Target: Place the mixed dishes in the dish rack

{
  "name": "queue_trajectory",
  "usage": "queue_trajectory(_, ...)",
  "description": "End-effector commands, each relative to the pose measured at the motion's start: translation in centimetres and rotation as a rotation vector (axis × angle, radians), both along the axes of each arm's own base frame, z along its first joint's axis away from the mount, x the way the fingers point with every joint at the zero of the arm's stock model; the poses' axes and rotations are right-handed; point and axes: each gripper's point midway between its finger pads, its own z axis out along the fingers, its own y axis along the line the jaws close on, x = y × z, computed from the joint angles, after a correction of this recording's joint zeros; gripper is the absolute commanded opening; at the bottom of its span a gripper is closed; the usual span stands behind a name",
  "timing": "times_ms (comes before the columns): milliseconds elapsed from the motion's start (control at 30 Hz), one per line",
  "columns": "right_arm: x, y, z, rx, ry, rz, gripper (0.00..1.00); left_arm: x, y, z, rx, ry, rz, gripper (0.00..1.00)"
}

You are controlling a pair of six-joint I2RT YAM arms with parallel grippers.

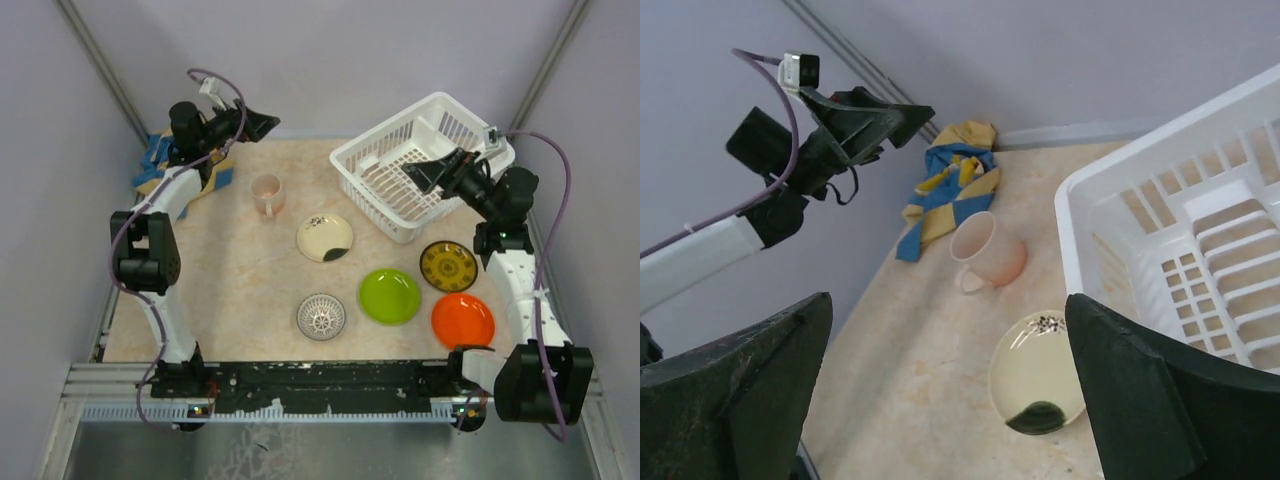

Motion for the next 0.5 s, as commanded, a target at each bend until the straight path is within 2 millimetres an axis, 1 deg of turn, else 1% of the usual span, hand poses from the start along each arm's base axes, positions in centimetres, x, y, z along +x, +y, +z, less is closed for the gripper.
queue_trajectory(0,-1.2,0.3,2.9,0.049,-0.033,0.053,1.00,-1.7,-5.7,3.2,0.132,-0.073,-0.069,1.00)
queue_trajectory(33,-0.6,-0.2,2.1,0.020,0.009,0.019,0.99,-1.7,-6.6,3.0,0.148,-0.068,-0.062,1.00)
queue_trajectory(67,-0.1,-0.9,1.4,-0.012,0.042,-0.027,0.99,-1.3,-6.9,2.7,0.138,-0.040,-0.032,1.00)
queue_trajectory(133,0.8,-2.5,-0.3,-0.070,0.134,-0.130,0.99,-0.2,-7.0,1.4,0.105,0.027,-0.003,1.00)
queue_trajectory(167,1.0,-3.1,-0.8,-0.089,0.164,-0.160,0.97,0.4,-7.2,0.8,0.106,0.057,0.005,1.00)
queue_trajectory(200,1.3,-3.9,-1.5,-0.115,0.209,-0.203,0.93,1.1,-7.7,-0.2,0.125,0.089,0.002,1.00)
queue_trajectory(267,1.3,-5.1,-3.4,-0.184,0.305,-0.256,0.86,2.0,-8.8,-2.0,0.181,0.126,0.000,1.00)
queue_trajectory(300,1.4,-5.8,-4.1,-0.209,0.347,-0.294,0.83,2.1,-9.6,-2.8,0.207,0.135,-0.006,1.00)
queue_trajectory(333,1.4,-6.6,-4.5,-0.233,0.371,-0.332,0.82,2.3,-10.1,-3.4,0.224,0.134,0.001,1.00)
queue_trajectory(400,1.4,-7.6,-4.5,-0.276,0.369,-0.381,0.84,2.5,-11.0,-5.1,0.255,0.155,0.018,1.00)
queue_trajectory(467,1.3,-8.5,-4.6,-0.306,0.382,-0.424,0.85,2.6,-11.2,-7.0,0.275,0.194,0.037,1.00)
